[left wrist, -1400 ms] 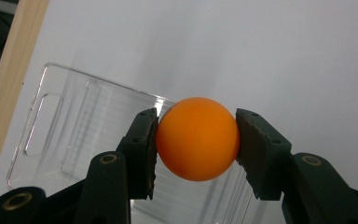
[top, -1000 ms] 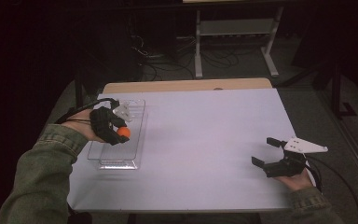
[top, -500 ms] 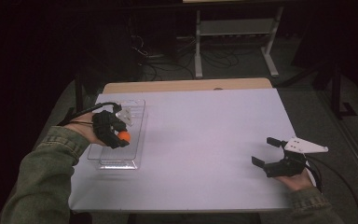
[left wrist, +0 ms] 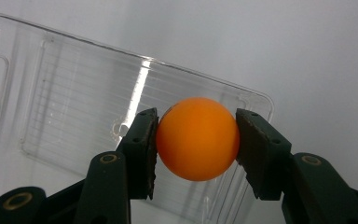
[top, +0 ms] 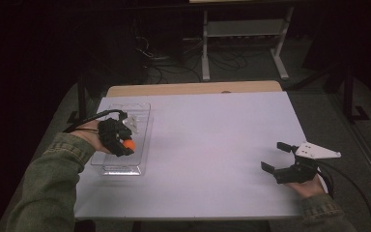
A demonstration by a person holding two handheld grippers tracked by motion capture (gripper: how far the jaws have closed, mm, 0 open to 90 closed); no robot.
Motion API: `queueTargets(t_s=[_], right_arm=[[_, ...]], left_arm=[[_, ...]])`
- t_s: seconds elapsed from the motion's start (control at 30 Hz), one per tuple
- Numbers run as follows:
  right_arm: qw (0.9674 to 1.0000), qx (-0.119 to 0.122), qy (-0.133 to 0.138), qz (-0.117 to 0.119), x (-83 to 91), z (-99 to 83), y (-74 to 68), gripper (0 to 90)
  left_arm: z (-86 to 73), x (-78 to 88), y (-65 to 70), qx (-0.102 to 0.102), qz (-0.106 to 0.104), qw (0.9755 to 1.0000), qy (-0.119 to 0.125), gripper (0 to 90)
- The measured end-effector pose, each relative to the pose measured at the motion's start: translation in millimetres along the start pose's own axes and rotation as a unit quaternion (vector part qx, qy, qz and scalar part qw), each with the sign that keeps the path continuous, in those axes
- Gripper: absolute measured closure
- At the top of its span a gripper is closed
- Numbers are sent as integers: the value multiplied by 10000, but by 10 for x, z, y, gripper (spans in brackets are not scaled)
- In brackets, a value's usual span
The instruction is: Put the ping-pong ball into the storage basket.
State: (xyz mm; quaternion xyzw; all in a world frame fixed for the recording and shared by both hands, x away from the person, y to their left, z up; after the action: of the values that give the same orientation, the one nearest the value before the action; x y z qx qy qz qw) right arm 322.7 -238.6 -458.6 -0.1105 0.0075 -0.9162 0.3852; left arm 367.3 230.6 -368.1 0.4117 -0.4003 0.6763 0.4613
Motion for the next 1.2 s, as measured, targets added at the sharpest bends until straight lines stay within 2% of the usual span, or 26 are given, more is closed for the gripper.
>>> queueTargets(t_s=[0.37,0.63,0.9,1.2], right_arm=[[10000,-12,91,-22,22,27,5,0],[9996,24,265,-48,60,94,0,0],[9994,65,322,-52,80,120,-16,0],[9994,75,325,-53,82,122,-21,0]], left_arm=[[-21,-85,11,-11,-96,9999,-62,505],[-52,-143,21,32,-139,9999,-69,505],[-65,-177,18,-17,-122,9999,-84,505],[-64,-274,39,-33,-251,9996,-119,506]])
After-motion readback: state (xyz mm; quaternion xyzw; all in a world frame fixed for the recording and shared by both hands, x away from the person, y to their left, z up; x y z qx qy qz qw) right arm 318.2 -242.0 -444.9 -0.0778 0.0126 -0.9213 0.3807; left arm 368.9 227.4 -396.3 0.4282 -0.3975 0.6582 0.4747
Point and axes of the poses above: each handheld gripper's, and its own axes: x roughly backward along the jaws, z roughly out of its top, y roughly to its right, the point moved 6 cm from there along -x, roughly forward along the jaws, and after that the axes turned 8 degrees about y, right-handed, at the moved point
